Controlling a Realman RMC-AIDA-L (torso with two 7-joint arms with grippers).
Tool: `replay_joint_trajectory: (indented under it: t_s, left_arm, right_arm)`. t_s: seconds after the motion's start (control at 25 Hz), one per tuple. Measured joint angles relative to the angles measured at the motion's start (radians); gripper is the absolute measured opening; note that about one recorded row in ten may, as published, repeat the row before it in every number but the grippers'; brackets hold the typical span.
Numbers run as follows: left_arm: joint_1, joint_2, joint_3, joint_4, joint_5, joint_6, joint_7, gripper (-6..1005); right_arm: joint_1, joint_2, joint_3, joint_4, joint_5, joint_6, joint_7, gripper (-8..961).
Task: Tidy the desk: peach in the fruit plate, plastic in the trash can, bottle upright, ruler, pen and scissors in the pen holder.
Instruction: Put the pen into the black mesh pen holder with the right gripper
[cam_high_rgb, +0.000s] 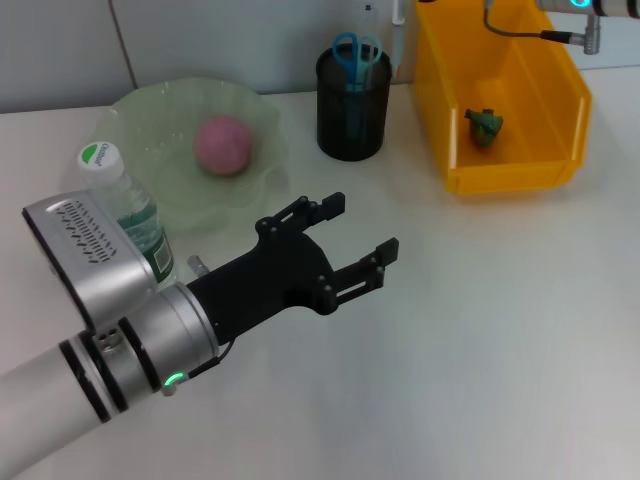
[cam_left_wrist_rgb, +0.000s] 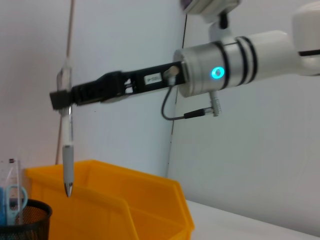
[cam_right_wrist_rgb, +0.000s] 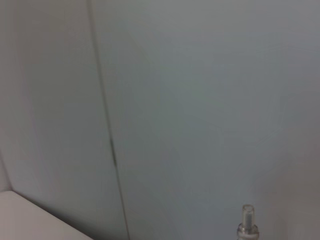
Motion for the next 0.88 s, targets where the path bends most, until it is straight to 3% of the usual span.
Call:
replay_joint_trajectory:
  t_s: [0.2,0.44,0.64,0.88]
  left_arm:
    - [-0.003,0.0,-0.032,-0.056,0.0,0.072,0.001,813]
    - [-0.006,0.0,-0.039,-0.068,0.0,0.112,0.002,812]
    - [-0.004,0.0,-0.039,-0.069,-0.001,0.125,0.003,813]
    - [0.0,0.0,-0.039,-0.07,-0.001,0.136,0.003,813]
  right_arm:
    - [0.071,-0.02,-0.005,0.082,-0.036,0.066,0.044,158]
    - [0.095,-0.022,-0.037,0.087,-0.061,0.117,0.091,163]
    - [0.101,-0.002,-0.065,0.099,-0.058,0.192,0.078,167]
    - [0.116,0.044,-0.069,0.115,-0.042,0.28,0.028,172]
